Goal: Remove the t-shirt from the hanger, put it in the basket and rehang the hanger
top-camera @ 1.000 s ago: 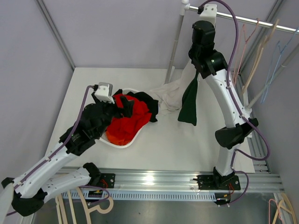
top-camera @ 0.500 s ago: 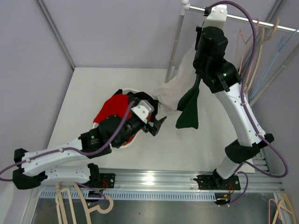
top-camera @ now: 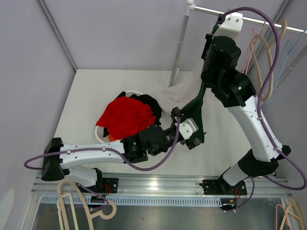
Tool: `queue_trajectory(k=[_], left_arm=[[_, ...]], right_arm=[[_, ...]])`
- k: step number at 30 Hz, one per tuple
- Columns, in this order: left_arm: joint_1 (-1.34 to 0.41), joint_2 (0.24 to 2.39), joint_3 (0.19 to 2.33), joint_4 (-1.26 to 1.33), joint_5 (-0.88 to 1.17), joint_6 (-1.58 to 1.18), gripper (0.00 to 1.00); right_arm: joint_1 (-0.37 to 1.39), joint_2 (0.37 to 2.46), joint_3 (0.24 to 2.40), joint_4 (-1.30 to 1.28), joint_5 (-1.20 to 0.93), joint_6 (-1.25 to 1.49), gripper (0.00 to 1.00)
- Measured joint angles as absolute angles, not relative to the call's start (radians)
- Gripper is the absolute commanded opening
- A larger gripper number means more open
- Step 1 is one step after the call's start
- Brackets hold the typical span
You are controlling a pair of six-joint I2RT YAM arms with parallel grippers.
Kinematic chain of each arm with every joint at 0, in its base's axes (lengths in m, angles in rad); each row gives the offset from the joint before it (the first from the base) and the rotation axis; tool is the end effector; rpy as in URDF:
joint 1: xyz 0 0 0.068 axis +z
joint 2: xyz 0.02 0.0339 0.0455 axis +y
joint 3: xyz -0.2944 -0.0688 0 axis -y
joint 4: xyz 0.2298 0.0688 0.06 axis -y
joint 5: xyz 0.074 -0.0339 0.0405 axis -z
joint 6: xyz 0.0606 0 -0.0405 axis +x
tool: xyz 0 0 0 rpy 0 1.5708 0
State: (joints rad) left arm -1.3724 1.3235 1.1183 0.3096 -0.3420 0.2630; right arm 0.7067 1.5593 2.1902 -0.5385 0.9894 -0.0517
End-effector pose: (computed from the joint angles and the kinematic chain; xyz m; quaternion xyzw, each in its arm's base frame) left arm 0.0821 -0.3053 0.4245 0.3947 0.5433 -0.2888 0.6824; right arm 0.2410 0.1391 0.6018 0.1064 0.6807 -0.0936 0.7187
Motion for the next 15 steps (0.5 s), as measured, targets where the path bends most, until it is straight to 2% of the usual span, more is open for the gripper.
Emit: queue_trajectory(k=[2,3,5,6,7,8,15], left_arm=[[-1.372,1.376,1.146,0.327,-0.335,0.265,0.97],[-1.369,1.406,1.166,0.330,-0.334,0.266,0.77],[-1.357,1.466,1.213,0.331,-0.329,0.258,0.49],[-1.348,1.493,1.233,0.331,-0.327,0.254,0.22],[-1.336,1.512,1.245,0.331,-0.327,0.241,0.09],[-1.325,1.525,1.252,0.328,-0.326,0.237,0.01],[-1.307,1.546,1.346,0.249,-0.337,0.226,0.01]], right_arm=[[0.723,1.559,2.190,-0.551,0.994,-0.051,0.00],[0.733,1.559,2.190,-0.555,0.997,-0.049,0.00],[0.752,1.559,2.190,-0.561,1.005,-0.048,0.00],[0.760,1.557,2.190,-0.566,1.007,-0.048,0.00],[0.768,1.556,2.190,-0.569,1.010,-0.049,0.00],[0.773,1.554,2.190,-0.571,1.012,-0.049,0.00],[0.774,1.512,2.133,-0.505,1.040,-0.091,0.00]])
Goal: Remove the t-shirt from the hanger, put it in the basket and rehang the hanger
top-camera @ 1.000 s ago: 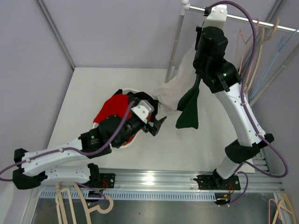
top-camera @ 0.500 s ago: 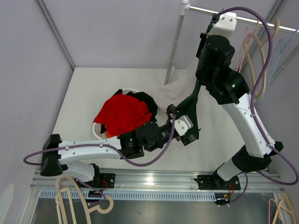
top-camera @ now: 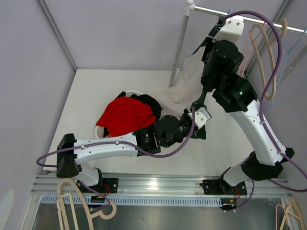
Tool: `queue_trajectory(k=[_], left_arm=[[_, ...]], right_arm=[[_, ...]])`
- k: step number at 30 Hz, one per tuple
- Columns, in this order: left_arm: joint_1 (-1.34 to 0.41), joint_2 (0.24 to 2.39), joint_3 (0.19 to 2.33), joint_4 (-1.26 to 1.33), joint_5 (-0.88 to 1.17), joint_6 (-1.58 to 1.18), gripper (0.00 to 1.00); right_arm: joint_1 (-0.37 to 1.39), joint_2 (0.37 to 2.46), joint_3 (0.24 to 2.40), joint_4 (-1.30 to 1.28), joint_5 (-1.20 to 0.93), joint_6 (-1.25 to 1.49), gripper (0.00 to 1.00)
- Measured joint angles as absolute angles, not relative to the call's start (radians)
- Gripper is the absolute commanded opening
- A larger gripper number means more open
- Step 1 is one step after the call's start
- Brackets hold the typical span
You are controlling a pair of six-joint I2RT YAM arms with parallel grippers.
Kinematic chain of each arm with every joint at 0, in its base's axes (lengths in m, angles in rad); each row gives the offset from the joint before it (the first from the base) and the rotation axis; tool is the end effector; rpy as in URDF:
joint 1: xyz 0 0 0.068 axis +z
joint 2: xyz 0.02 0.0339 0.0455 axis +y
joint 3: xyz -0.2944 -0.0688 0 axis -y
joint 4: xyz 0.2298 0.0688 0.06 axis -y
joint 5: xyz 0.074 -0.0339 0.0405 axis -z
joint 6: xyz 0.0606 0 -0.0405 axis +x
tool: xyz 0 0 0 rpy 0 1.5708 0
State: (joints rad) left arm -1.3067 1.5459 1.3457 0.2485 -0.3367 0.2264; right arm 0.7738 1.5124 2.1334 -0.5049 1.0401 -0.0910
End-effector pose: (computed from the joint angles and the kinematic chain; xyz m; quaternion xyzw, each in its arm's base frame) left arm 0.1187 -0.3624 0.4272 0.3844 0.5740 -0.2679 0.6716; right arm 0.2216 0.1435 0.6020 0.0952 0.6794 -0.0943 0.7214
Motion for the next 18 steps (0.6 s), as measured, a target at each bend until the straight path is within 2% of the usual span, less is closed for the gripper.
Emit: queue_trajectory(k=[9,18], left_arm=[[-1.497,1.381,1.269,0.228,-0.439,0.247,0.01],[-1.571,1.180,1.179,0.193,-0.521,0.216,0.01]], right_arm=[[0.658,1.545,2.135,-0.472,1.023,-0.109,0.00],[0.545,1.666,2.265,-0.504,0.962,-0.106,0.00]])
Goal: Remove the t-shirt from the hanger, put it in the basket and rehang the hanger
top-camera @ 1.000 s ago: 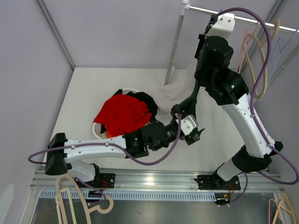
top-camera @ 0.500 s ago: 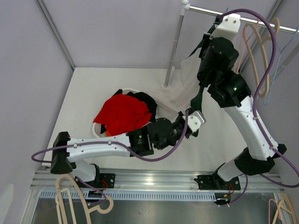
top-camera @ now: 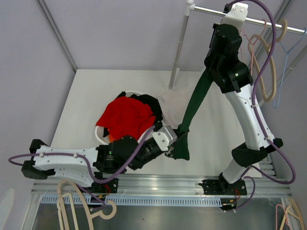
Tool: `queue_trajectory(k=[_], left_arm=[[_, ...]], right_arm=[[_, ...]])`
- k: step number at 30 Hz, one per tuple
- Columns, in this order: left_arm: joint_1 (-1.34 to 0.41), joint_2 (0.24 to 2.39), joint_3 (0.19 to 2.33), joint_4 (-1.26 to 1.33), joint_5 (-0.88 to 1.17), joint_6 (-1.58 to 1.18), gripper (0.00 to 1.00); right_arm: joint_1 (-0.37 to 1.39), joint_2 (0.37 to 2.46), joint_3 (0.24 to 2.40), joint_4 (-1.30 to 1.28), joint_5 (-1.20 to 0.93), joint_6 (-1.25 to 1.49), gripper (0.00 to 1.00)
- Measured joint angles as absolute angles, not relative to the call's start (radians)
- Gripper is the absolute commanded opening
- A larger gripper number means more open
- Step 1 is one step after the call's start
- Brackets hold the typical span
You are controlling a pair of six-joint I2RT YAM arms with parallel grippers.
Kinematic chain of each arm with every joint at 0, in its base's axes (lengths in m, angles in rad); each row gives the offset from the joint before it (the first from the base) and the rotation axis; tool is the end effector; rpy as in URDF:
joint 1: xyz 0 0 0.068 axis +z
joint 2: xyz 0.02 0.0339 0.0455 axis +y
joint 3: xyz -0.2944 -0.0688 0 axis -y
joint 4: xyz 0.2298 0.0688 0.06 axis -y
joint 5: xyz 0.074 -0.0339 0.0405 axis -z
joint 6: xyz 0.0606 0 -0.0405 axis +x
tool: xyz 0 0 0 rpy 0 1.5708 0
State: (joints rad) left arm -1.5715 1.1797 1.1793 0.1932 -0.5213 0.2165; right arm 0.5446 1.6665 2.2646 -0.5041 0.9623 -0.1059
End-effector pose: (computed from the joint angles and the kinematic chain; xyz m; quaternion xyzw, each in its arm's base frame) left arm 0.0300 -0.2618 0.4698 0.3543 0.5398 -0.3399 0.6838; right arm 0.2930 0.1193 0.5957 0.1337 0.6748 -0.1614 0.7077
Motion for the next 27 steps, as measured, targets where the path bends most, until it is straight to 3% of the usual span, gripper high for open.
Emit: queue_trajectory(k=[13,27], left_arm=[[-1.623,1.116,1.010,0.145,-0.513,0.050,0.01],[-1.647,1.397,1.082,0.251,-0.498,0.005,0.01]], right_arm=[[0.521,1.694,2.319,-0.520,0.921,-0.098,0.00],[0.525,1.699,2.360,-0.661,0.900,-0.057,0.00]])
